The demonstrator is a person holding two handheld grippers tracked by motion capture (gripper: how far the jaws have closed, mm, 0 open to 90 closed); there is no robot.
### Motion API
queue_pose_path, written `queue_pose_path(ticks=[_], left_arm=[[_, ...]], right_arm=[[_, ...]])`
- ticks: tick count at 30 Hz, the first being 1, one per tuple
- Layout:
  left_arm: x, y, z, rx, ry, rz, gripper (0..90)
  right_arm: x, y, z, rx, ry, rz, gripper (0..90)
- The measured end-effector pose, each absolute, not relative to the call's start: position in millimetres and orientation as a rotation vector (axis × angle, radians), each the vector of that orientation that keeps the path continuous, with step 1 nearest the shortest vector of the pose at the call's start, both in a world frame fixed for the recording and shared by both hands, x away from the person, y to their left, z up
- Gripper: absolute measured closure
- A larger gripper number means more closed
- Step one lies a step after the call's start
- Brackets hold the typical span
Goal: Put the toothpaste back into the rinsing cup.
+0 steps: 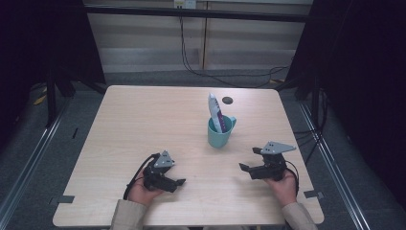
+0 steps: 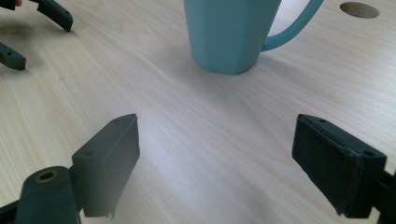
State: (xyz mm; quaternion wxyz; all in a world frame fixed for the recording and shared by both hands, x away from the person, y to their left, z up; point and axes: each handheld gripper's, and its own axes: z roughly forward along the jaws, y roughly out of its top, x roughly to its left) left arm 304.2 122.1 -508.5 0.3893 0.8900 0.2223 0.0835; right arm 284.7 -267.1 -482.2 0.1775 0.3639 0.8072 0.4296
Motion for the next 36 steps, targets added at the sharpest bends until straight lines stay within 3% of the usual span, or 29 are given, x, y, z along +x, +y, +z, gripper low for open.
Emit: queue_pose_path(ticks=[36], left_arm=[[304,122,-508,2.264,0.564,0.213,18.1]], right_arm=[[270,-274,-511,1.058,2.400,1.038,14.4]])
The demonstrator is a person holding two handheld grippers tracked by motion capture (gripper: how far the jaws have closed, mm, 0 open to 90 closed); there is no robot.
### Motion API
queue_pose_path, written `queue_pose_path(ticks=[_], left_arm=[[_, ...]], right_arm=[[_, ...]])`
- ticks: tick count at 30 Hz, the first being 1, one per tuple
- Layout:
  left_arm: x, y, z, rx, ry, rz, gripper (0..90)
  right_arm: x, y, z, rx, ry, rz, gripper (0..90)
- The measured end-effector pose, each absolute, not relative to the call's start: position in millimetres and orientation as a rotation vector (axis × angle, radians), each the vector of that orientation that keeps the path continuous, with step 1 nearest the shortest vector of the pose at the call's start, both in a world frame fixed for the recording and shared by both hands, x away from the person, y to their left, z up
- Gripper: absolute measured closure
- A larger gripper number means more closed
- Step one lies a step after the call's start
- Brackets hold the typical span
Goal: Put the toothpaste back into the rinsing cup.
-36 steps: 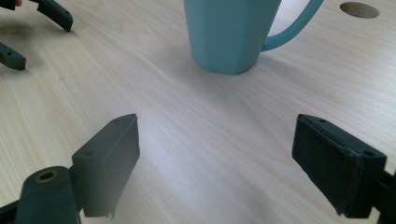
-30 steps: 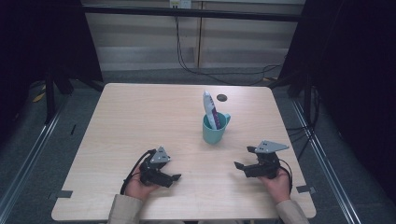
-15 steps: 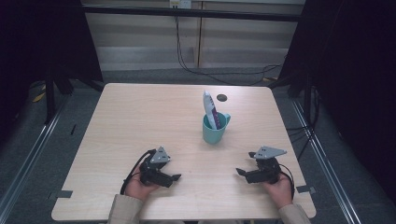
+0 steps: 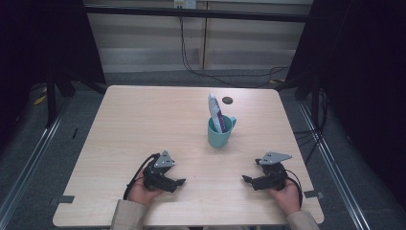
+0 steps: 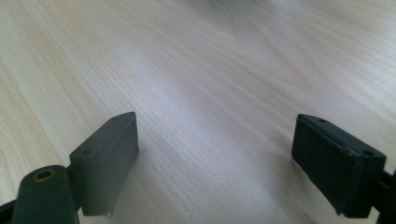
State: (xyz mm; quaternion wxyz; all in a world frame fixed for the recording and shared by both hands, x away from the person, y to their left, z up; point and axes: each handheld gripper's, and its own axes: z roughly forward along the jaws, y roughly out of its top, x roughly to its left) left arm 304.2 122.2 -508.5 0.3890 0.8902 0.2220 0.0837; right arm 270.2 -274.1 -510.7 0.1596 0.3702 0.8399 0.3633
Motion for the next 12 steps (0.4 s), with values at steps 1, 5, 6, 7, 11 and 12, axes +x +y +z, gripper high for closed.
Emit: queue_pose_path(ticks=[1,5,6,7,11,12], left_arm=[[304.2,122.2,-508.5,2.263,0.565,0.213,18.1],[304.2,122.2,-508.5,2.263,0.565,0.213,18.1],[304.2,122.2,-508.5,2.263,0.565,0.213,18.1],[304.1,122.2,-508.5,2.263,0.566,0.213,18.1],[304.2,122.1,-508.6,2.261,0.564,0.210,18.1],[304.2,122.1,-508.6,2.261,0.564,0.210,18.1]], right_arm=[[271.1,-274.9,-511.1,1.068,2.405,1.045,14.1],[271.9,-275.8,-511.0,1.083,2.411,1.043,13.7],[272.0,-275.8,-511.2,1.082,2.412,1.047,13.6],[271.9,-275.9,-511.1,1.082,2.411,1.043,13.6],[271.9,-275.8,-511.1,1.081,2.410,1.044,13.6],[271.9,-275.8,-511.1,1.081,2.410,1.044,13.6]])
